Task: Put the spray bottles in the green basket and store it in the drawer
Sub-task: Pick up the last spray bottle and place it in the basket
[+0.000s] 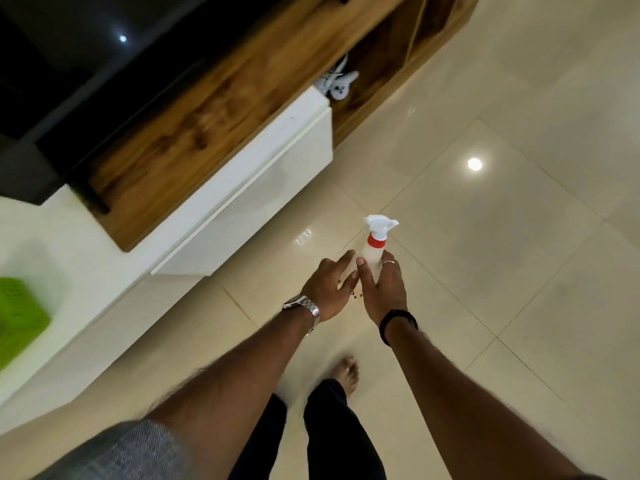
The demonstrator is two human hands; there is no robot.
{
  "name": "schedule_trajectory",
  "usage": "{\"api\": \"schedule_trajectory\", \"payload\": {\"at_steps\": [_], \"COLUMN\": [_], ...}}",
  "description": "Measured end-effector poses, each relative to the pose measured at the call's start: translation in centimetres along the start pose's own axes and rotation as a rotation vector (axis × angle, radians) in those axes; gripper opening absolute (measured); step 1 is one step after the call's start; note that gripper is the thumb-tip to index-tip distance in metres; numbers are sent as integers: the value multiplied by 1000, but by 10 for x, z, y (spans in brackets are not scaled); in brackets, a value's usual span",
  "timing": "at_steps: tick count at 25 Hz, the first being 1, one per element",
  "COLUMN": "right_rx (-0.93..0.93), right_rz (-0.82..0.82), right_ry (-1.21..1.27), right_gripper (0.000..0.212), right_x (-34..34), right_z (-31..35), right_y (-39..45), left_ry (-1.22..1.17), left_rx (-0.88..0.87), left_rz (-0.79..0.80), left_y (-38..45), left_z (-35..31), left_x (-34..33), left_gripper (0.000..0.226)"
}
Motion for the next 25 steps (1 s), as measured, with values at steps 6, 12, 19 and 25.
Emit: {"api": "schedule_trajectory", "payload": {"at_steps": [6, 12, 19, 25], "right_rx": [186, 352, 678, 936], "right_rz": [211, 291, 526, 576], "right_ry": [-215, -236, -302, -233], "right_gripper": [55, 49, 53, 52], "right_x": [-99, -231, -426, -578], "right_z": [32, 91, 204, 298], "right_y": [-55, -143, -262, -348], "left_ry": [-148, -344, -546, -558], "left_rx": [8, 58, 150, 158], "left_rz": [-142, -389, -790, -1072], "left_y": [-71, -165, -312, -396], "left_z": [101, 213, 369, 477], "left_x": [43, 122, 253, 360], "left_gripper": [59, 57, 60, 58]}}
Point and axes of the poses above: each hand's wrist, its own y-axis towards the middle knuckle, its own x-axis out of the back of the hand, z = x × y, the point moved 8 cm from there along y, towards the middle knuckle, and after that the axes turned 2 degrees about -z, right-handed, at the moved point
